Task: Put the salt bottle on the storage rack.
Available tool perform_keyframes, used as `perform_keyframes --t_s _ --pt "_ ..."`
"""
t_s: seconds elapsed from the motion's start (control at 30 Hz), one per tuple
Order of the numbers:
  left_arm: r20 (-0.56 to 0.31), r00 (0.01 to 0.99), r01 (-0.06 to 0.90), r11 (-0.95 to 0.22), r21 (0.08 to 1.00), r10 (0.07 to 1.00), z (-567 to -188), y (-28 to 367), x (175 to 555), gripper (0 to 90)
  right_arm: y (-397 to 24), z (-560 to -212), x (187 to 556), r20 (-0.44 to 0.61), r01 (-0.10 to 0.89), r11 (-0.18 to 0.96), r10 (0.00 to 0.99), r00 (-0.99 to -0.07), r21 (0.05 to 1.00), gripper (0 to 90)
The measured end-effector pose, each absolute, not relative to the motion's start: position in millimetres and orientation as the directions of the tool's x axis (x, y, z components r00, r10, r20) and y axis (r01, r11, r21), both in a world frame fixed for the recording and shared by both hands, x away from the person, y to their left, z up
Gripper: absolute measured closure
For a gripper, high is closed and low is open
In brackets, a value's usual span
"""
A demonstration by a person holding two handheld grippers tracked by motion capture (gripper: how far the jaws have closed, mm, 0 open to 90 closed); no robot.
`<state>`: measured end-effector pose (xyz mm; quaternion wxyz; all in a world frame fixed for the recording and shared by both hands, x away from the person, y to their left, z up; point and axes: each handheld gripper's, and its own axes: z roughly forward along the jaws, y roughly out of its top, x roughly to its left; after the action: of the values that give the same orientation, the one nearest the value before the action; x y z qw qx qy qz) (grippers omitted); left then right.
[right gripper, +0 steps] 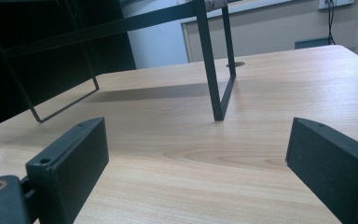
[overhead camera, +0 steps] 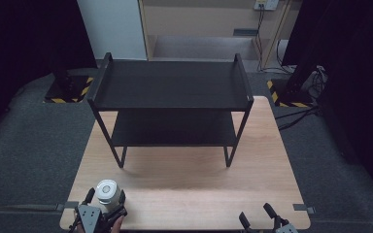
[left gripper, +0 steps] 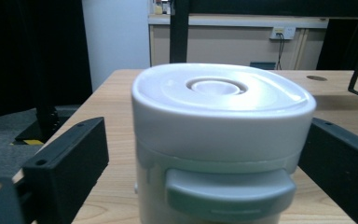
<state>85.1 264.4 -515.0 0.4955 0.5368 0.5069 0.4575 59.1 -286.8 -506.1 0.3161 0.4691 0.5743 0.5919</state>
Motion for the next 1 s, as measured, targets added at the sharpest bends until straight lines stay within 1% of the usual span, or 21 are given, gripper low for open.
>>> perform_keyframes --t_s 0.07,0.1,0.17,0.4,0.5,0.6,0.73,0.77,0.8,1.0 --pt "-0.021 0.094 0.077 0.014 0.997 0.995 -518 268 83 17.5 -287 -506 60 0.195 0.169 -0.141 0.913 -0.359 0.975 5.8" --pt "-0.024 0.09 0.069 0.017 0.997 0.996 -519 268 82 24.1 -287 -507 60 0.196 0.17 -0.142 0.913 -0.359 0.975 5.9" --pt "-0.025 0.095 0.068 0.019 0.997 0.995 -520 272 82 29.7 -287 -506 60 0.195 0.171 -0.141 0.913 -0.357 0.975 6.0" --pt "-0.019 0.094 0.077 0.012 0.997 0.995 -517 272 81 30.4 -286 -506 61 0.191 0.169 -0.138 0.914 -0.359 0.976 6.6" --pt "-0.029 0.101 0.098 0.019 0.995 0.994 -509 275 77 30.5 -286 -506 61 0.189 0.167 -0.136 0.913 -0.361 0.976 6.8" --pt "-0.032 0.105 0.09 0.023 0.996 0.994 -502 275 72 30.5 -285 -505 61 0.186 0.166 -0.134 0.914 -0.361 0.977 6.8" --pt "-0.025 0.115 0.072 0.017 0.997 0.993 -482 274 66 30.5 -286 -505 60 0.19 0.164 -0.138 0.913 -0.36 0.977 7.0" --pt "-0.025 0.115 0.072 0.017 0.997 0.993 -482 274 66 30.5 -286 -505 60 0.19 0.164 -0.138 0.913 -0.36 0.977 7.0" --pt "-0.025 0.126 0.063 0.017 0.998 0.992 -470 273 64 30.5 -286 -505 60 0.193 0.165 -0.142 0.913 -0.359 0.976 7.0" --pt "-0.014 0.16 0.027 0.009 1.0 0.987 -433 265 66 30.5 -286 -505 58 0.195 0.164 -0.144 0.912 -0.36 0.976 7.1"
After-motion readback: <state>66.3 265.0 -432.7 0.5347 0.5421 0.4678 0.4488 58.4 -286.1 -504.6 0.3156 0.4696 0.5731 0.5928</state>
